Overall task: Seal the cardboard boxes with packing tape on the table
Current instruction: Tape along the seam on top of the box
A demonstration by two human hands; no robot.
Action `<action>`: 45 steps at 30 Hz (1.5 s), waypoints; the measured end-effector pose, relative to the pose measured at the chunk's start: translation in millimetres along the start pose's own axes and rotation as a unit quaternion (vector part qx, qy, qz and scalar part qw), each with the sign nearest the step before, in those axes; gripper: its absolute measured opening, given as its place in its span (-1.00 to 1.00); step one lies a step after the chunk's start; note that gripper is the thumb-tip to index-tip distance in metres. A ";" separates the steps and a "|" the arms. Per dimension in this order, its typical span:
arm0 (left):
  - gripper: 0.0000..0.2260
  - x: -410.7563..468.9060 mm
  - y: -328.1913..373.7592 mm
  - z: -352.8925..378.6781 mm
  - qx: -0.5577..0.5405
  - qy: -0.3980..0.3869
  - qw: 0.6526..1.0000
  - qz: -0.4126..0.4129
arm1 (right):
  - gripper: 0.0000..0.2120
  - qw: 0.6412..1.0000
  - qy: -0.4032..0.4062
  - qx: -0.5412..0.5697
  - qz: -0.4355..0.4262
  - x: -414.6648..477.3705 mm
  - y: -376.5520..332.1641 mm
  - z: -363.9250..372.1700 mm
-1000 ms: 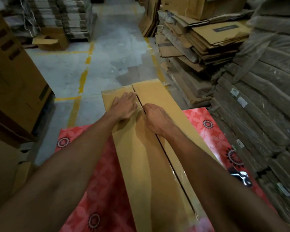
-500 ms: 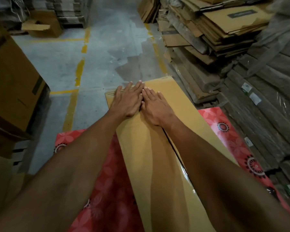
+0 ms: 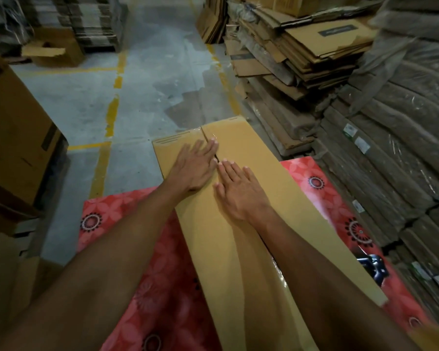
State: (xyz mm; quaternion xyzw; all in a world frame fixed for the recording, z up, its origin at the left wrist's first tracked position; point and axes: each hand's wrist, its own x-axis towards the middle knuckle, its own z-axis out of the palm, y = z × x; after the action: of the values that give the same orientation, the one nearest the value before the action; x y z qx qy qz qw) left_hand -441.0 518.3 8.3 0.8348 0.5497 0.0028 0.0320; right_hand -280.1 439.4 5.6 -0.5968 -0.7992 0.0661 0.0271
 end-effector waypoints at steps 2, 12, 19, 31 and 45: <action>-0.49 -24.5 17.0 6.1 -0.006 0.006 1.000 -0.004 | -0.43 1.000 -0.013 -0.011 0.001 -0.8 -1.3 -0.8; -0.49 -43.1 36.6 4.8 -0.009 0.002 0.998 -0.061 | -0.29 1.000 -0.006 -0.003 0.005 -121.5 8.1 2.4; -0.49 -100.3 103.3 10.2 -0.001 -0.002 1.000 0.014 | -0.21 1.000 -0.002 0.002 0.010 -138.5 9.0 4.7; -0.50 -123.8 123.5 8.0 -0.018 -0.003 0.999 -0.028 | -0.18 0.999 -0.022 0.007 0.030 -219.2 11.1 8.3; -0.51 -167.7 168.2 23.5 -0.016 0.026 1.000 -0.005 | -0.29 1.000 0.007 0.020 0.022 -307.1 16.3 5.1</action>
State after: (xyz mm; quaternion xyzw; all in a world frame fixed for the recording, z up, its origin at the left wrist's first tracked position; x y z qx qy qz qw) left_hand -352.1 297.0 -0.4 0.8309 0.5546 0.0332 0.0311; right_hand -177.4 149.5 9.1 -0.6142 -0.7840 0.0784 0.0435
